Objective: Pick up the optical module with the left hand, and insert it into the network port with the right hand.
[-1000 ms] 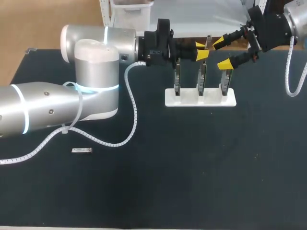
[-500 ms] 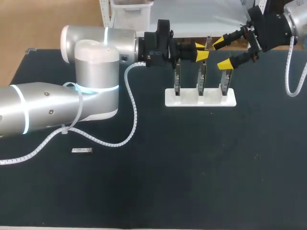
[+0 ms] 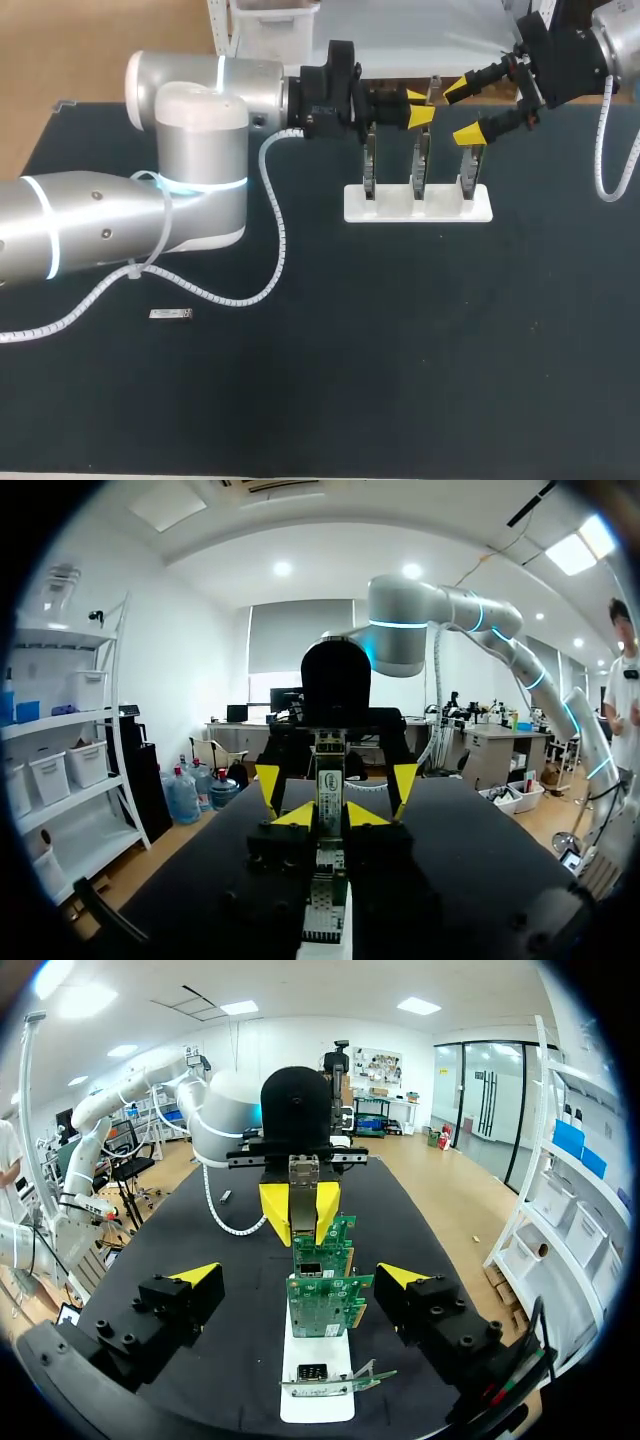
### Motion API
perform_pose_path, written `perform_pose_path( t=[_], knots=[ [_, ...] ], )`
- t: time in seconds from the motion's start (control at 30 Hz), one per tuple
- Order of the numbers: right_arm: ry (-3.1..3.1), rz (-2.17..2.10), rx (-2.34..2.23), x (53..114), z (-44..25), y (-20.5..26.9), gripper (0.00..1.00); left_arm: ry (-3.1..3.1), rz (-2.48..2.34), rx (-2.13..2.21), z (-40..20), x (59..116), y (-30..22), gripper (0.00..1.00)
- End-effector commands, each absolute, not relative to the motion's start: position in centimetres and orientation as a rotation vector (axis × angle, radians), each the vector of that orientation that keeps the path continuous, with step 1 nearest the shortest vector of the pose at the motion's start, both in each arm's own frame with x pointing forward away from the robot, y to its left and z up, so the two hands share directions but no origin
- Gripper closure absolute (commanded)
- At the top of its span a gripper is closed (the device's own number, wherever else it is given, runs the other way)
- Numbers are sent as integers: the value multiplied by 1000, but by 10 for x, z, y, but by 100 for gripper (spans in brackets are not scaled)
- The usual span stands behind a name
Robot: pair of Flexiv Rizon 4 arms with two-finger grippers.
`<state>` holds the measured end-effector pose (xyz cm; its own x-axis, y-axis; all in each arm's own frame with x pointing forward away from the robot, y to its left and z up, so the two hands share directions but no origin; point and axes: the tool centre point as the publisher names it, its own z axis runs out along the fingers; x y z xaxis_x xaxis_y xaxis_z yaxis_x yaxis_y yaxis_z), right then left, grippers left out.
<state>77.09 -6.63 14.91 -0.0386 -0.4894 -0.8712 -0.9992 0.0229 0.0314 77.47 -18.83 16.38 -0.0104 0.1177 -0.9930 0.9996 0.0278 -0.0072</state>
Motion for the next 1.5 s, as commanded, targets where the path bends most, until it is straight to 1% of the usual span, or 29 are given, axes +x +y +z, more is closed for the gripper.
perform_pose_path(
  t=[0.03,0.57,1.5],
  knots=[
    [1613,932,-1544,768,149,-66,0,1317,-1135,1273,164,775,-188,100],
    [1621,916,-1542,769,150,-67,0,1317,-1135,1273,164,775,-188,100],
    [1483,965,-1507,785,195,-49,0,1317,-1135,1273,164,775,-188,100]
  ],
)
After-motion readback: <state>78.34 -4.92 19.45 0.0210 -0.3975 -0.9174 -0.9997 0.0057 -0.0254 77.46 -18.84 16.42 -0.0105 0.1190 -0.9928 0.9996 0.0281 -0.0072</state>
